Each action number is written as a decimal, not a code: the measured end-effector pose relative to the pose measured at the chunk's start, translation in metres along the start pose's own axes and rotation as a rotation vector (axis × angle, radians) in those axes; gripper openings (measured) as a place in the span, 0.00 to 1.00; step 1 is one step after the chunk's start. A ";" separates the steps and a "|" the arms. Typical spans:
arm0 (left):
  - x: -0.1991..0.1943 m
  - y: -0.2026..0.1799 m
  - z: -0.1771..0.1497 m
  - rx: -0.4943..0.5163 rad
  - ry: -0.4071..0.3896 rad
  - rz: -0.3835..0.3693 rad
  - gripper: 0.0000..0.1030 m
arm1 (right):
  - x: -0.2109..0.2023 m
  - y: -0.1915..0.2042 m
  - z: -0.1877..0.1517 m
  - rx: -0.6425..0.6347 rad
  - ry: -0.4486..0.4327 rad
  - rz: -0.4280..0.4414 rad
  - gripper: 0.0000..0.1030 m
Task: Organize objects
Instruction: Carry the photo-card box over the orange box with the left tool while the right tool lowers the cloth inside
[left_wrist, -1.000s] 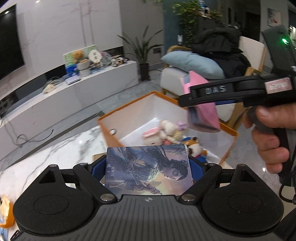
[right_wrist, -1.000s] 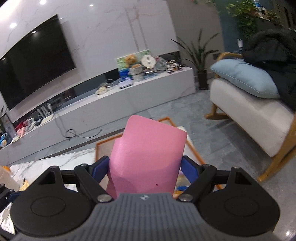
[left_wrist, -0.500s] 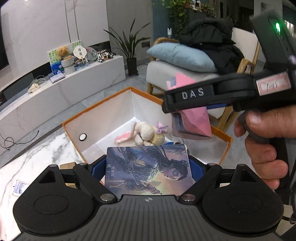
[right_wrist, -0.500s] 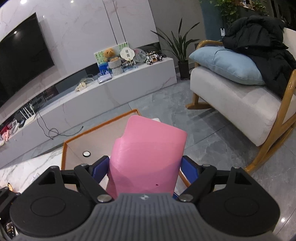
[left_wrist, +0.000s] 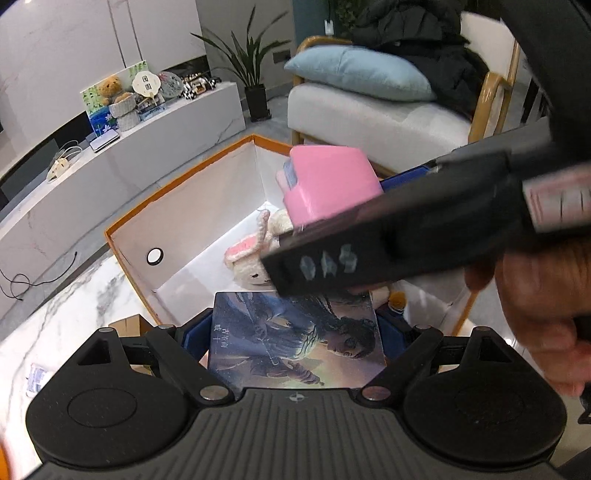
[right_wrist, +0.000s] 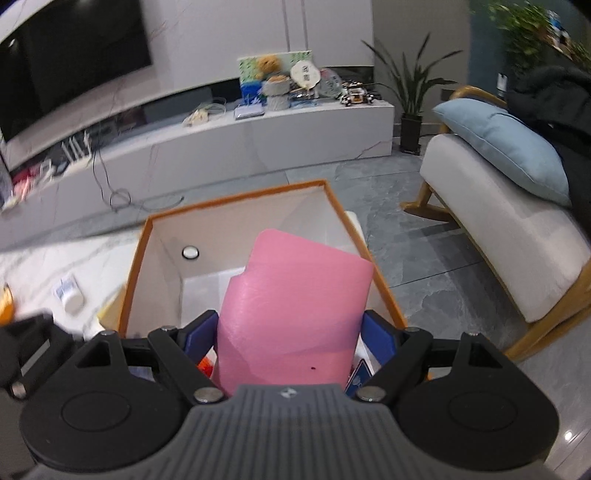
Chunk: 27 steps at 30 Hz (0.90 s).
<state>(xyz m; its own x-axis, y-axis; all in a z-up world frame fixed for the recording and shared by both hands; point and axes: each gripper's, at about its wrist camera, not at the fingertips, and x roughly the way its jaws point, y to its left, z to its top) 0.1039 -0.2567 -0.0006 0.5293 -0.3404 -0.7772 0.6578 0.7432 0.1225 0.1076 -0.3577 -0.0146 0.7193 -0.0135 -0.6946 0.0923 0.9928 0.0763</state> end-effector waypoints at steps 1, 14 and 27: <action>0.003 -0.004 0.002 0.024 0.011 0.007 1.00 | 0.003 0.001 -0.001 -0.009 0.004 -0.009 0.81; 0.024 -0.008 -0.007 0.008 0.090 0.008 1.00 | 0.039 0.008 -0.013 -0.059 0.121 -0.044 0.82; 0.018 -0.004 -0.008 -0.033 0.079 0.002 1.00 | 0.038 0.000 -0.011 -0.004 0.147 -0.014 0.83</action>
<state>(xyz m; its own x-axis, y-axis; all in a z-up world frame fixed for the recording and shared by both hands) 0.1063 -0.2612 -0.0200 0.4858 -0.2928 -0.8235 0.6378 0.7630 0.1050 0.1279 -0.3564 -0.0487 0.6093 -0.0105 -0.7929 0.0988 0.9931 0.0627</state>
